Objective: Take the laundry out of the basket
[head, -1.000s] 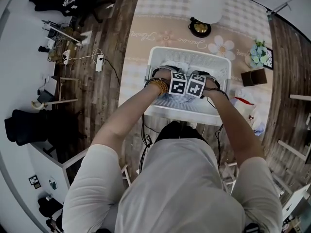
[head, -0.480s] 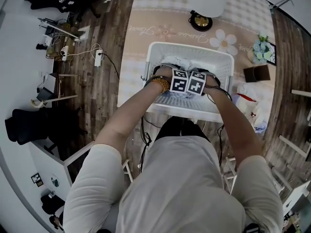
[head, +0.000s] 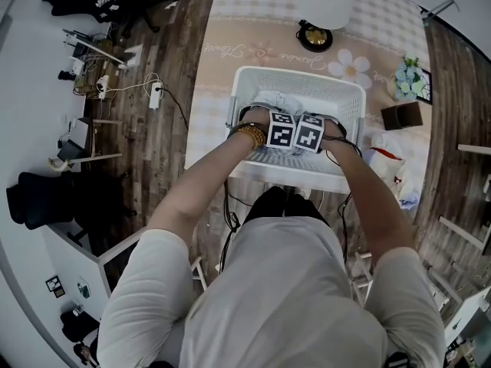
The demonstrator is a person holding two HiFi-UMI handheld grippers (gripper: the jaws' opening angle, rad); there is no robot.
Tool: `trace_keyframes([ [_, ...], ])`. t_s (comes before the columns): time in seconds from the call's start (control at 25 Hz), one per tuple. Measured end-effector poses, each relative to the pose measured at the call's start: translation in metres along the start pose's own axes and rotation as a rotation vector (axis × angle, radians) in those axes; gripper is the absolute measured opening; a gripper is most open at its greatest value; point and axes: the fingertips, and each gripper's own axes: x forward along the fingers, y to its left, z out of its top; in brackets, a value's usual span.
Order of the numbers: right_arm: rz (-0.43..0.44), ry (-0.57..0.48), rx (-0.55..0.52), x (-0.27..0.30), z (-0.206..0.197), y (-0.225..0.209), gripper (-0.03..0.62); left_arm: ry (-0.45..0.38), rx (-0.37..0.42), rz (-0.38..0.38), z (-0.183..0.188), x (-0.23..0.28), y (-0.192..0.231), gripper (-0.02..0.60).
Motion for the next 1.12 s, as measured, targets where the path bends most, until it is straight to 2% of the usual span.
trace_keyframes([
  [0.2,-0.032,-0.022,-0.006,-0.031,0.011,-0.006,0.173,-0.016,-0.071,-0.006,0.003,-0.032,0.005,0.124],
  [0.64,-0.086,-0.061,-0.045,-0.112,0.031,0.003,0.173,-0.069,-0.147,0.002,0.018,-0.114,-0.006,0.124],
  [0.84,-0.106,-0.096,-0.032,-0.150,0.040,0.010,0.172,-0.083,-0.156,0.022,0.026,-0.153,-0.013,0.124],
  [1.12,-0.161,-0.119,-0.048,-0.214,0.052,0.013,0.170,-0.085,-0.127,0.083,0.043,-0.216,-0.015,0.124],
])
